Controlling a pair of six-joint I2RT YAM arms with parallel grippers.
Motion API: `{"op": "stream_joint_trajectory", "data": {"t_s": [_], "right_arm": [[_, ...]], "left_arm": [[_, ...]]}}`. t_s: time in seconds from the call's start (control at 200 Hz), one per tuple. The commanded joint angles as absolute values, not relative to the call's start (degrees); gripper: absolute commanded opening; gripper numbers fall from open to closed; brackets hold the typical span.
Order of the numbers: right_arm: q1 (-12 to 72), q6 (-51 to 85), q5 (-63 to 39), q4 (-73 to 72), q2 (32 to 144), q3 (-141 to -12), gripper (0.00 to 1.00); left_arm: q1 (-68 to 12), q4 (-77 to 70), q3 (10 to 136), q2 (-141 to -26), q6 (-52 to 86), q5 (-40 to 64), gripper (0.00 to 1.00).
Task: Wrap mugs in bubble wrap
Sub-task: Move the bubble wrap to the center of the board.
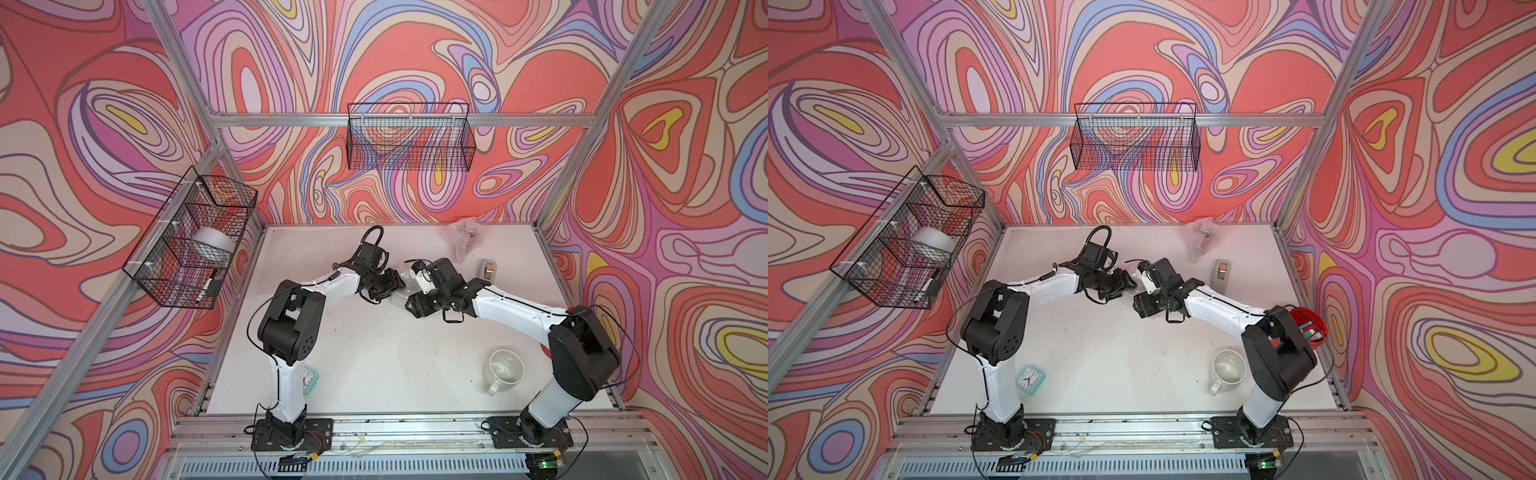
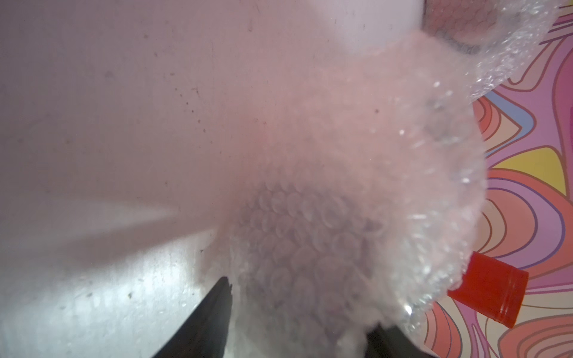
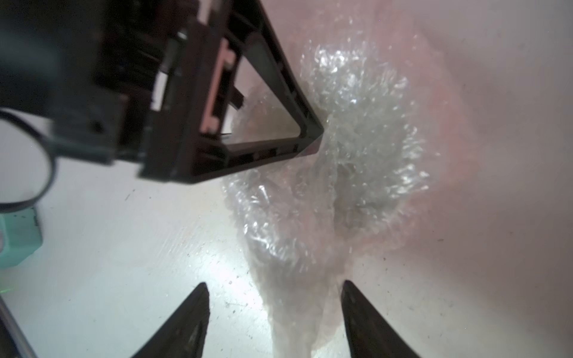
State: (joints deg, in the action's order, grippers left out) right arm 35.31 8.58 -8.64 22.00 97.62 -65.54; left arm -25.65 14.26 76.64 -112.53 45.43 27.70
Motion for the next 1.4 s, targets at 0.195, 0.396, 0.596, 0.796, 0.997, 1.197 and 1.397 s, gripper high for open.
{"op": "stream_joint_trajectory", "data": {"t_s": [0.195,0.396,0.596,0.796,0.997,1.197,1.397], "right_arm": [[35.4,10.8,0.4,22.8,105.4,-71.0,0.59],[34.2,17.7,6.3,22.8,108.3,-74.8,0.45],[29.8,19.5,9.4,25.3,113.9,-81.6,0.41],[22.9,17.7,7.3,26.8,121.1,-91.5,0.4],[19.7,11.1,2.5,29.2,131.1,-106.6,0.41],[19.2,8.0,-0.7,30.6,131.0,-112.6,0.58],[20.8,16.2,6.8,32.6,111.4,-94.1,0.63]], "left_arm": [[-24.4,20.5,76.1,-103.3,43.5,20.3,0.63],[-19.9,22.9,67.6,-90.1,41.7,11.0,0.64],[-13.7,26.9,61.6,-82.6,38.6,11.2,0.66],[-10.7,29.4,57.8,-79.1,36.8,10.7,0.68],[-9.7,29.4,57.2,-79.9,35.1,11.6,0.69],[-9.3,29.6,60.2,-83.6,33.0,11.5,0.68],[-13.5,25.4,59.7,-80.9,28.6,14.8,0.71]]}}
